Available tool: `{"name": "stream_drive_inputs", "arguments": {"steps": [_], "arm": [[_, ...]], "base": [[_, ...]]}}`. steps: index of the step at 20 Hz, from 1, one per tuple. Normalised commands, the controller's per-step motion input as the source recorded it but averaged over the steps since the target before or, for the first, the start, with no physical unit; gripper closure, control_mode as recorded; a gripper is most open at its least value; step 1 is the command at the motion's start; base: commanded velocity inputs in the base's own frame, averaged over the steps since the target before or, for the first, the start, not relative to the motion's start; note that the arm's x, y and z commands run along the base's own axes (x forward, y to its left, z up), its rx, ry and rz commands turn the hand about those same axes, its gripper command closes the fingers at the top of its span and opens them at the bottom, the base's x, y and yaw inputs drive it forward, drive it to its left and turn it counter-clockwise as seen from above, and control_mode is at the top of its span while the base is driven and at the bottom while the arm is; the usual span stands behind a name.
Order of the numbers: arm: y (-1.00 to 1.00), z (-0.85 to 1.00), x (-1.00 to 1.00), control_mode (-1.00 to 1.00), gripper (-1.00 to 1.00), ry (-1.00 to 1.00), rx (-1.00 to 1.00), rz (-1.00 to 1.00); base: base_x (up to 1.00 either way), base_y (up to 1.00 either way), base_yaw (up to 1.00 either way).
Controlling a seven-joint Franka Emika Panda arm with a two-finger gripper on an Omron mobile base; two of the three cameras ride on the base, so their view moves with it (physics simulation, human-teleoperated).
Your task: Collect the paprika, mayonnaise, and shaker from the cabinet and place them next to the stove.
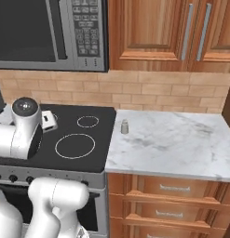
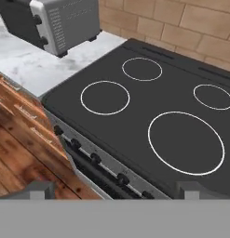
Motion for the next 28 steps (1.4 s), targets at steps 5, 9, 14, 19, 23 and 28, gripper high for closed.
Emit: {"name": "stream_drive_inputs", "arguments": {"steps": [5, 9, 14, 19, 23, 28], "arm": [[0.0, 0.0, 0.0, 1.0, -1.0, 0.0, 0.0, 0.0], [0.0, 0.0, 0.0, 1.0, -1.0, 0.0, 0.0, 0.0], [0.0, 0.0, 0.0, 1.0, -1.0, 0.0, 0.0, 0.0], [0.0, 0.0, 0.0, 1.0, -1.0, 0.0, 0.0, 0.0], [0.0, 0.0, 0.0, 1.0, -1.0, 0.0, 0.0, 0.0], [0.0, 0.0, 0.0, 1.0, -1.0, 0.0, 0.0, 0.0]], "base": [[-0.93, 0.42, 0.08], [-0.77, 0.9, 0.05], [-0.65, 1.0, 0.0], [-0.44, 1.0, 0.0], [-0.33, 1.0, 0.0], [-0.32, 1.0, 0.0]]}}
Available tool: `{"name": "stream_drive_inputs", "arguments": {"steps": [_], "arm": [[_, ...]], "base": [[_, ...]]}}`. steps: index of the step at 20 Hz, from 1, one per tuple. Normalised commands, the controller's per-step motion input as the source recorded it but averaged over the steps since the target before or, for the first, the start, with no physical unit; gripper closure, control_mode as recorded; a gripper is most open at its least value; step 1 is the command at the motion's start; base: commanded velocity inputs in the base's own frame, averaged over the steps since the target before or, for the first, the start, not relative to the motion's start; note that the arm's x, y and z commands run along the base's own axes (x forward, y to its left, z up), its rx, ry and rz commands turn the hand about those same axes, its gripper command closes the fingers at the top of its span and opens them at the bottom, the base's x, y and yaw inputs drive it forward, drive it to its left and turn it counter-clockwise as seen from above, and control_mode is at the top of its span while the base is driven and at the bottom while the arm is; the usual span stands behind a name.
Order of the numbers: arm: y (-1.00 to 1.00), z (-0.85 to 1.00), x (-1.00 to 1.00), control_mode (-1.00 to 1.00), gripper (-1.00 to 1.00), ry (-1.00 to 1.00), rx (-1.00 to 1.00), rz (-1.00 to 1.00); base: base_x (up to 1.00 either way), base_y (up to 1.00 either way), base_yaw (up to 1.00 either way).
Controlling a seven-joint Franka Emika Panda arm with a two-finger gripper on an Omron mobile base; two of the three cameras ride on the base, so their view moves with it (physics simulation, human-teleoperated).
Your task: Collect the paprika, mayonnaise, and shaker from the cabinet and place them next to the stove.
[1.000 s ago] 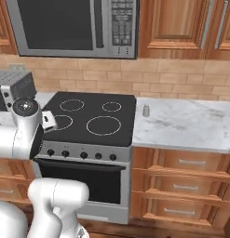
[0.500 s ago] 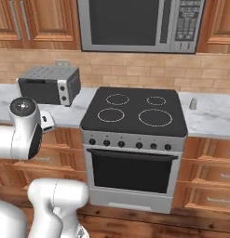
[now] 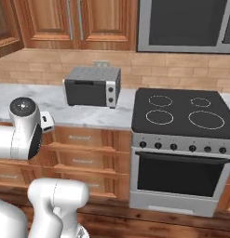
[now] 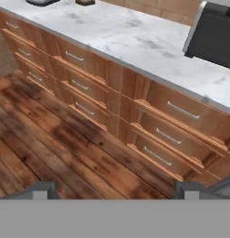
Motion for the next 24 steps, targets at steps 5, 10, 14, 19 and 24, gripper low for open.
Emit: {"name": "stream_drive_inputs", "arguments": {"steps": [5, 10, 14, 19, 24], "arm": [[0.0, 0.0, 0.0, 1.0, -1.0, 0.0, 0.0, 0.0], [0.0, 0.0, 0.0, 1.0, -1.0, 0.0, 0.0, 0.0], [0.0, 0.0, 0.0, 1.0, -1.0, 0.0, 0.0, 0.0], [0.0, 0.0, 0.0, 1.0, -1.0, 0.0, 0.0, 0.0], [0.0, 0.0, 0.0, 1.0, -1.0, 0.0, 0.0, 0.0]], "base": [[-0.3, 1.0, 0.0], [-0.15, 1.0, -0.08], [-0.02, 1.0, -0.09], [0.02, 0.97, -0.12], [0.05, 0.36, -0.02]]}}
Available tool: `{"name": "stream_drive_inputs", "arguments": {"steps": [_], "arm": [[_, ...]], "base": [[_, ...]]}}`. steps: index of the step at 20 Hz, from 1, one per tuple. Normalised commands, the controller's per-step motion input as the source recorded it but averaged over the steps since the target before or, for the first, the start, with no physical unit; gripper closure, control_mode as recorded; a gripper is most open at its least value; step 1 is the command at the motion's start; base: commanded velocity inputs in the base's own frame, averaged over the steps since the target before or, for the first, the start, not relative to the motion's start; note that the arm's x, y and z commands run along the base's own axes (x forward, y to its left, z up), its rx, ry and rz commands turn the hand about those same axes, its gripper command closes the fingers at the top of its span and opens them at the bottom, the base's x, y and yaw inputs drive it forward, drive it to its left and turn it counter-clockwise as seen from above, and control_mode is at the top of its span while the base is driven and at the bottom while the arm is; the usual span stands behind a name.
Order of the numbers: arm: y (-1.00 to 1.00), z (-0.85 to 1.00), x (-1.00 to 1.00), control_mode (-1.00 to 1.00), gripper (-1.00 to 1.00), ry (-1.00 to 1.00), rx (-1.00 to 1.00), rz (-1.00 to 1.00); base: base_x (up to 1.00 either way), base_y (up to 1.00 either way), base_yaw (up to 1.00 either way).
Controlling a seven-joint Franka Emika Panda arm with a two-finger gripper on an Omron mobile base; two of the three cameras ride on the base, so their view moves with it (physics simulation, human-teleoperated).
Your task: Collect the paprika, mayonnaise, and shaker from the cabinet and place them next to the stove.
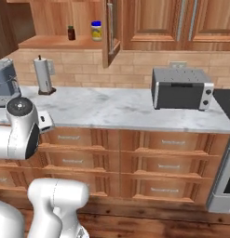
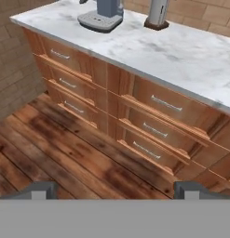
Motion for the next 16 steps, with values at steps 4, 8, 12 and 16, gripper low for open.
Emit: {"name": "stream_drive_inputs", "arguments": {"steps": [4, 8, 12, 16], "arm": [[0.0, 0.0, 0.0, 1.0, -1.0, 0.0, 0.0, 0.0], [0.0, 0.0, 0.0, 1.0, -1.0, 0.0, 0.0, 0.0], [0.0, 0.0, 0.0, 1.0, -1.0, 0.0, 0.0, 0.0], [0.0, 0.0, 0.0, 1.0, -1.0, 0.0, 0.0, 0.0]], "base": [[0.52, 0.49, 0.0], [0.59, 0.69, 0.0], [0.53, 0.65, 0.0], [0.52, -0.13, 0.0]]}}
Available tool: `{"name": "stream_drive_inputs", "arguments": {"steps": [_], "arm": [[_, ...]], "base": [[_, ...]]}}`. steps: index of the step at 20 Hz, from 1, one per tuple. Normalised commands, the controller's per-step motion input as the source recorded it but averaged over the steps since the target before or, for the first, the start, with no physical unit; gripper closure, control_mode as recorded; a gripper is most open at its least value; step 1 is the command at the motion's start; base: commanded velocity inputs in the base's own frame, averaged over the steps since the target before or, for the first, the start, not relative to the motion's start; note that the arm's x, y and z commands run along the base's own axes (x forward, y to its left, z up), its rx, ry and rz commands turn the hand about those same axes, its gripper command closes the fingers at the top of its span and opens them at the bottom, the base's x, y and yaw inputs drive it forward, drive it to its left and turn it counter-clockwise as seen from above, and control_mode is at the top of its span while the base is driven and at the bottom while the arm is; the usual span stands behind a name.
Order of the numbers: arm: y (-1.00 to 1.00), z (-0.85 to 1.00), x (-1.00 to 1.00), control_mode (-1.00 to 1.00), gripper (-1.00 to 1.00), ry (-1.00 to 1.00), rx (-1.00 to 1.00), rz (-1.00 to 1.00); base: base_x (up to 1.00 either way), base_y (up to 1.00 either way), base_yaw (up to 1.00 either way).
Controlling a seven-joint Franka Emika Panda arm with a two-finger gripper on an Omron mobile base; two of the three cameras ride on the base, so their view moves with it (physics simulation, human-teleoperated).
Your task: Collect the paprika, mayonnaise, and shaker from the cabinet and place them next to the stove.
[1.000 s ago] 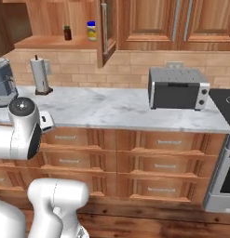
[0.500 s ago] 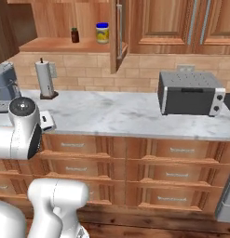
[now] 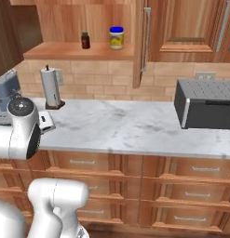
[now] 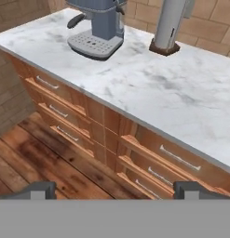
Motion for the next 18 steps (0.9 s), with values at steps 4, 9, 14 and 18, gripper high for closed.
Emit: {"name": "stream_drive_inputs", "arguments": {"steps": [4, 9, 14, 18], "arm": [[0.0, 0.0, 0.0, 1.0, -1.0, 0.0, 0.0, 0.0], [0.0, 0.0, 0.0, 1.0, -1.0, 0.0, 0.0, 0.0], [0.0, 0.0, 0.0, 1.0, -1.0, 0.0, 0.0, 0.0], [0.0, 0.0, 0.0, 1.0, -1.0, 0.0, 0.0, 0.0]], "base": [[0.28, -0.45, -0.01], [0.35, -0.24, -0.04], [0.6, 0.01, -0.07], [0.78, 0.11, -0.03]]}}
